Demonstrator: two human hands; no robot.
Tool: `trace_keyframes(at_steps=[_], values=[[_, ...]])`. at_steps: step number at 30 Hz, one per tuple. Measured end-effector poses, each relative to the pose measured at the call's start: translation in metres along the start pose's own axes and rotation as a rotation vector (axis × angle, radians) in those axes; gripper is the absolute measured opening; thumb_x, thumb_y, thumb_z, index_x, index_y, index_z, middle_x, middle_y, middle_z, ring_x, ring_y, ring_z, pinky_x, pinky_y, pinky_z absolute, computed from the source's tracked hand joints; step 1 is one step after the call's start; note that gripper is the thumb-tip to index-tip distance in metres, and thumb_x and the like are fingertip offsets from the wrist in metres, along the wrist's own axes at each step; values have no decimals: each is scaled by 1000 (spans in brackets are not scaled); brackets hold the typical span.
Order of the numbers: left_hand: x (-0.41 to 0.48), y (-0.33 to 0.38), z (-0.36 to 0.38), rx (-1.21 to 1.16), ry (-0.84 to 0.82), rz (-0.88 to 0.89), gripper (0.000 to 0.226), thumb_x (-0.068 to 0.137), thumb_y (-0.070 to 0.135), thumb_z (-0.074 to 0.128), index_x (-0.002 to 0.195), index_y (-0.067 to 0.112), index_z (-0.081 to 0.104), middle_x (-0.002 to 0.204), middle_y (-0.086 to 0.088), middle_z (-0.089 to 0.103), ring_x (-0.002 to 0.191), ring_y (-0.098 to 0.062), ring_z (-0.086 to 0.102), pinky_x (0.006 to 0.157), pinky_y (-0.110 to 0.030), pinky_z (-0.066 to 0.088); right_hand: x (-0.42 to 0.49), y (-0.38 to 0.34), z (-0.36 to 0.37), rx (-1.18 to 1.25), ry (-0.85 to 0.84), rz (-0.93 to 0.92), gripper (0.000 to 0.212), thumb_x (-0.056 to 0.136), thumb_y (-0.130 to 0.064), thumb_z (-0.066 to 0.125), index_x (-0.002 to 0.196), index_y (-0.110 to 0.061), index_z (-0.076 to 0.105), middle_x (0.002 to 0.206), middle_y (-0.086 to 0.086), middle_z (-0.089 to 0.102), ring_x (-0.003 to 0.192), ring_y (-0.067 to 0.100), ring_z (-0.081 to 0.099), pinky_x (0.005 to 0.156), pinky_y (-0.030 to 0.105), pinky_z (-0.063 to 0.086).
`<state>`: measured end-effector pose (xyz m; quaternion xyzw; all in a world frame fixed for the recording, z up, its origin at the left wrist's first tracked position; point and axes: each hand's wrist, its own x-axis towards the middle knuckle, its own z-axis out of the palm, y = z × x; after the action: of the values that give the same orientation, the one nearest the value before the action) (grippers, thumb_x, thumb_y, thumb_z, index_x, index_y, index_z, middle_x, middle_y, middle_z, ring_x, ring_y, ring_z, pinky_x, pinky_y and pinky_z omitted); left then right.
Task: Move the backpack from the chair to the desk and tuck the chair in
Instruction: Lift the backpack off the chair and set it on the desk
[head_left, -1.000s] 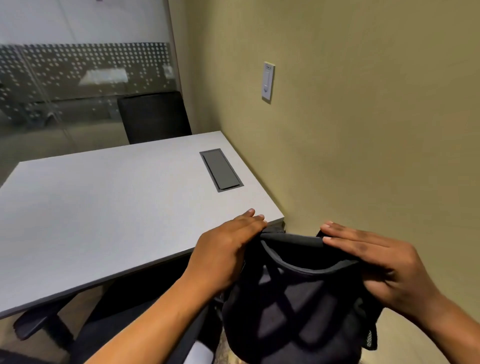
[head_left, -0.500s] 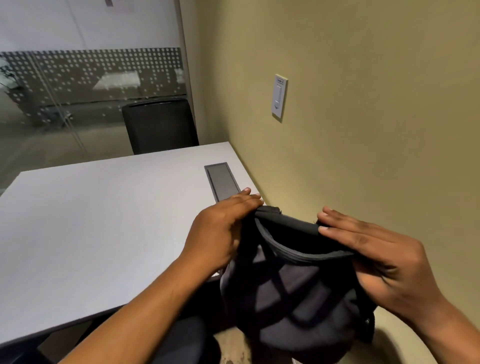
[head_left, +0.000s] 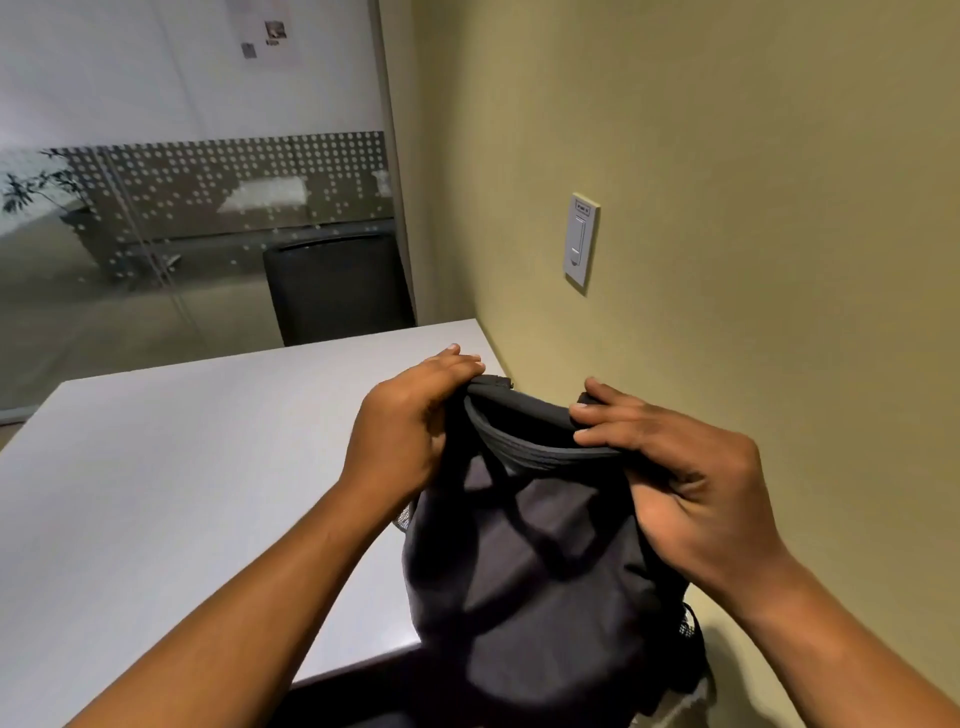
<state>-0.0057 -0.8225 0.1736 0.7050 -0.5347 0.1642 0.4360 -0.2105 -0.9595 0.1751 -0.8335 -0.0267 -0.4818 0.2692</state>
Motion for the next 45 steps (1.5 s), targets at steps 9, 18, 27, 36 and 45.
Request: trace_keyframes(at_steps=[9,18,27,36,45], values=[[67,-80,10,16,-77,6,45,75,-12,67,110,16,70,111,1,71,107,-13,62,97,-20,43,50,54,49,-74,-57,73,36,76,21,61,98,-5,74,115,1,71,120,11,62,104,31,48],[133,-134,75,-56,-138,-13,50,75,-19,51,107,14,71,113,-4,71,124,-13,54,100,-33,46,66,116,66,-306,-127,157,43,76,16,70,111,-9,71,123,1,66,123,12,60,106,31,46],[144,-143,151,-146,-88,-169,32,94,7,55,124,14,61,134,-5,59,133,-17,43,107,-27,34,77,145,51,-601,-263,553,46,86,-23,71,129,-23,57,141,-5,56,139,13,42,114,30,30],[-19,-152,177,-213,-67,-577,30,101,19,44,130,17,53,138,-4,53,134,-20,41,110,-38,35,36,134,99,-660,-562,165,44,97,-45,45,126,-15,61,144,3,53,144,20,34,118,40,28],[-119,-127,227,-219,-105,-894,50,100,36,41,146,19,32,157,5,25,145,-11,17,113,-26,19,-16,203,106,-838,-1029,364,70,95,-61,27,151,-18,29,163,4,19,150,22,15,121,39,16]])
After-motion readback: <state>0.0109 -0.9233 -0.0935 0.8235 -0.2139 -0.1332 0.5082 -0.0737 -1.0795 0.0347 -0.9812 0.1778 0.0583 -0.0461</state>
